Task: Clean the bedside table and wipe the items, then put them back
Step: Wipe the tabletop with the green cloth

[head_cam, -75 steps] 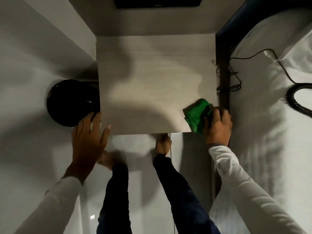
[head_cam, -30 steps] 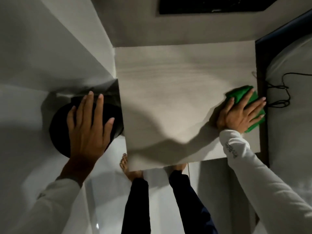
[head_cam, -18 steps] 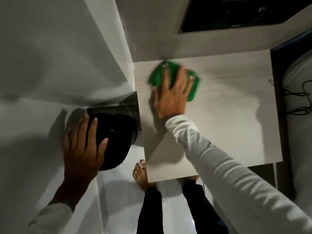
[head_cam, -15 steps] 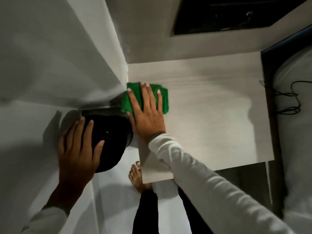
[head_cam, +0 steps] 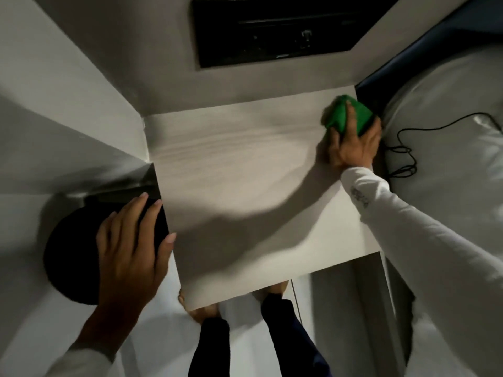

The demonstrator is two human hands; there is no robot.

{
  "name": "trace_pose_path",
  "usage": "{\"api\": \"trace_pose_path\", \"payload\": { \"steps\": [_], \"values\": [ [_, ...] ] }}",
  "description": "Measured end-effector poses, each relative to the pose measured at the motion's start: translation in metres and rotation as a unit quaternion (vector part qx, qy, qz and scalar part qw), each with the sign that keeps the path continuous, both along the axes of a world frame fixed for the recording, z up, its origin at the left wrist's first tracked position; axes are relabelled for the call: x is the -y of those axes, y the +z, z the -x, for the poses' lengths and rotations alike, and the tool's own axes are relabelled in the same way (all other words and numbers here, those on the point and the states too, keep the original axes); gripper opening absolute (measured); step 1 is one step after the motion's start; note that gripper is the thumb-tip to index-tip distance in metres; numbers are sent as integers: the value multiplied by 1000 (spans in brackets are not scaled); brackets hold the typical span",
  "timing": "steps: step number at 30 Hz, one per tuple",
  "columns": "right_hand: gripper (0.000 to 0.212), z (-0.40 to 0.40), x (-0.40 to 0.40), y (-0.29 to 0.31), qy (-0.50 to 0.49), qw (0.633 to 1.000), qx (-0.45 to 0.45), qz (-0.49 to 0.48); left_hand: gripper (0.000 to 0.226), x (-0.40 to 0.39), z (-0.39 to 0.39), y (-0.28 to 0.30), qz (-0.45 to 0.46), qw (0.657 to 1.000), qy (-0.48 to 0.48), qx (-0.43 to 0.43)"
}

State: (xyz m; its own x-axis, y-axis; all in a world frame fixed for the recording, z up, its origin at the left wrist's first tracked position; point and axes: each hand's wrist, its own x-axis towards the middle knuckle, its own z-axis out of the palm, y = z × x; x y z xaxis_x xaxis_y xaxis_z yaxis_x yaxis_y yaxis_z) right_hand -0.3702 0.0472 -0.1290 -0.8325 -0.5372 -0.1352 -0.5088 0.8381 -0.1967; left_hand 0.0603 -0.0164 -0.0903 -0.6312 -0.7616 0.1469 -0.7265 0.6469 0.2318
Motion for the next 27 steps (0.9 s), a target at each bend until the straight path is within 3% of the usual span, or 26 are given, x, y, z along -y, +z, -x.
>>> {"api": "trace_pose_path", "payload": {
  "steps": [3,8,12,14,16,19,22,24,27],
  "values": [
    [68,-23,-18,-4,1,1000,-22,0,49,2,19,1,-2,1000,-15,-23],
    [67,-137,-22,-1,171,983,13,59,54,3,34,11,-38,999,-8,-20],
    [72,-214,-35,12,383,912,129,70,51,2,30,27,-73,997,2,-25],
    [68,-223,-47,16,422,881,192,96,47,-2,28,34,-116,992,10,-45],
    [60,-218,-59,23,364,884,252,149,44,-6,28,35,-174,982,25,-65],
    [48,-196,-76,36,141,923,274,229,47,-12,38,25,-267,960,52,-66],
    [46,-176,-78,48,-4,902,347,256,63,-18,61,21,-363,925,101,-52],
    [56,-172,-71,53,1,883,423,203,66,-26,78,21,-394,906,148,-37],
    [77,-179,-62,57,83,877,467,71,39,-45,92,24,-467,851,235,-50]
  ]
}}
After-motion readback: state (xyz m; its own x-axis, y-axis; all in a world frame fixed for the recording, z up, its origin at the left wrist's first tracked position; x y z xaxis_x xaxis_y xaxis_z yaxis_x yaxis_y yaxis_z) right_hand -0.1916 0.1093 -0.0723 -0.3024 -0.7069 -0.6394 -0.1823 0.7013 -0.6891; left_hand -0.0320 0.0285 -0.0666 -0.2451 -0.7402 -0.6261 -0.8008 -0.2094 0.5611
